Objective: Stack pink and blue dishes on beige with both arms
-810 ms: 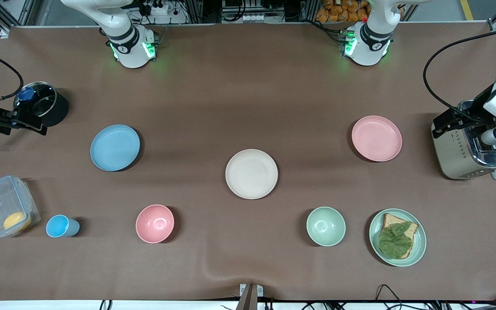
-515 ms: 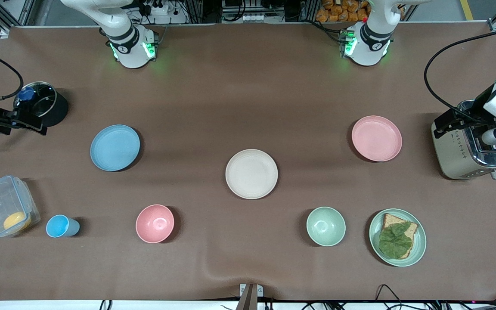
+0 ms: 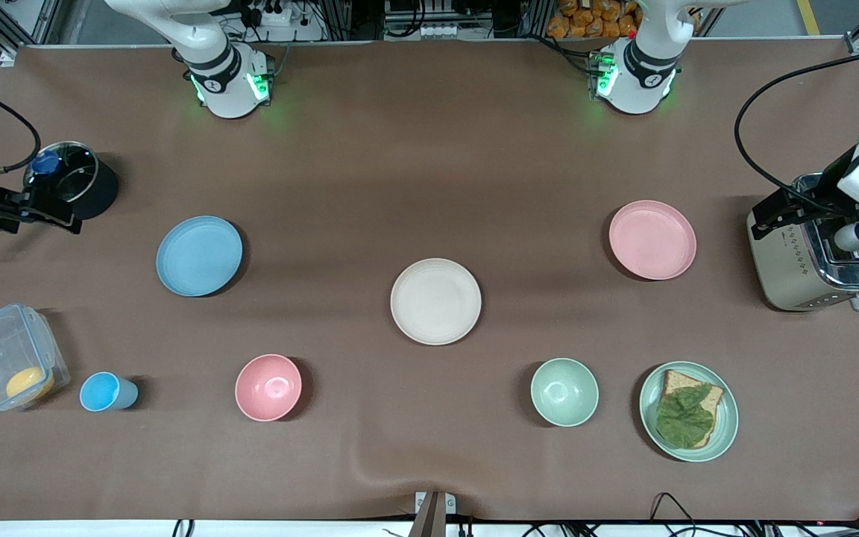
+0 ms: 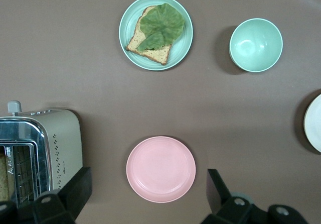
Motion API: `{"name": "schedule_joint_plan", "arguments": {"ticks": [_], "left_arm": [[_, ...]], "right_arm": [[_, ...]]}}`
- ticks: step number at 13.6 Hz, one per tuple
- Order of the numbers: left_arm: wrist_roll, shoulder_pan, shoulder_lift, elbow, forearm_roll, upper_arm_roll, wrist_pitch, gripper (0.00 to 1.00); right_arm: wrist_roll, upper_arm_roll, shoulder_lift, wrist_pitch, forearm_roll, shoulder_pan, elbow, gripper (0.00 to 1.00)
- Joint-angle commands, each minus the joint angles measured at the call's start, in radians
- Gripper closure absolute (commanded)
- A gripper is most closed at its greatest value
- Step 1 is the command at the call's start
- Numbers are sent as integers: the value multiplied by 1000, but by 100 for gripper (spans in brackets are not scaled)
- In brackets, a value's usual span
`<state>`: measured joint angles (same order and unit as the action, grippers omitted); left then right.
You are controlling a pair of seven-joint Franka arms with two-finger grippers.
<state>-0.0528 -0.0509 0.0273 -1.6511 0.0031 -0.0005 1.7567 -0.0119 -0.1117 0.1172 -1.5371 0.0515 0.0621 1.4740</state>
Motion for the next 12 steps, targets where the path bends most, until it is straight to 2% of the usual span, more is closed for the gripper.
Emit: {"name": "schedule_joint_plan", "arguments": {"ticks": [1, 7, 12], "left_arm": [[11, 2, 5, 17, 23, -4, -19, 0], [16, 3, 5, 17, 23, -4, -19, 0], [19, 3, 5, 17, 23, -4, -19, 0]], "right_arm": [[6, -3, 9, 20, -16, 4, -17, 0], [-10, -5, 10, 63, -16, -14, -17, 0], [-74, -5, 85, 117, -6, -125, 2, 0]]}}
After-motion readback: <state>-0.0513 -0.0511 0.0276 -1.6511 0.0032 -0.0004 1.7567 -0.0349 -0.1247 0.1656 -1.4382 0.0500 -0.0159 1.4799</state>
